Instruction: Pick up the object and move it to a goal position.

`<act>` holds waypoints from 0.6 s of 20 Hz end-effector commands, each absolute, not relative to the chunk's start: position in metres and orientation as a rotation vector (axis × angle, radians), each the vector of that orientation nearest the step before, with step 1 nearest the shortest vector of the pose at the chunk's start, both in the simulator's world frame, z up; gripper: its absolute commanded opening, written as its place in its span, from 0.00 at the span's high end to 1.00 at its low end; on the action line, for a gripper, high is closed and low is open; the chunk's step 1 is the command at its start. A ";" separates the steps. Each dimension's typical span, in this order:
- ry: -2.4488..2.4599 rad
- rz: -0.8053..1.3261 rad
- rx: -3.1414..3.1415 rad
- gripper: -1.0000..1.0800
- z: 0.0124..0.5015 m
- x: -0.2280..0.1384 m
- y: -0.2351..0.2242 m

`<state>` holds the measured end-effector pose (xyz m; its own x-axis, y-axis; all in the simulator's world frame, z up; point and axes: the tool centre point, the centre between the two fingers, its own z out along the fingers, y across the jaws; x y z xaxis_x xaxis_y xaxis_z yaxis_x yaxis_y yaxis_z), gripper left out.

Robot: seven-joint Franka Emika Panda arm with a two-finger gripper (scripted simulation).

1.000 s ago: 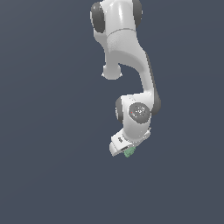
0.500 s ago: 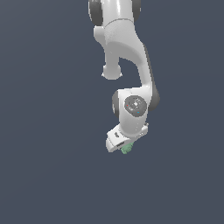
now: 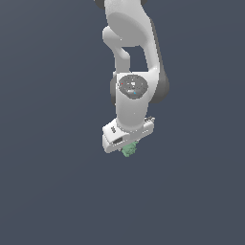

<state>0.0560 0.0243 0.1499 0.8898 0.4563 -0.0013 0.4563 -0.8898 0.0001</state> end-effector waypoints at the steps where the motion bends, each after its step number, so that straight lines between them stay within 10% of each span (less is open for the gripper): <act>1: 0.737 -0.001 3.053 1.00 0.176 0.049 0.009; 12: 0.738 0.001 3.055 1.00 0.289 0.021 -0.055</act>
<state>0.0254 -0.0469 0.2744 0.8901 0.4559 0.0010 0.4559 -0.8901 0.0000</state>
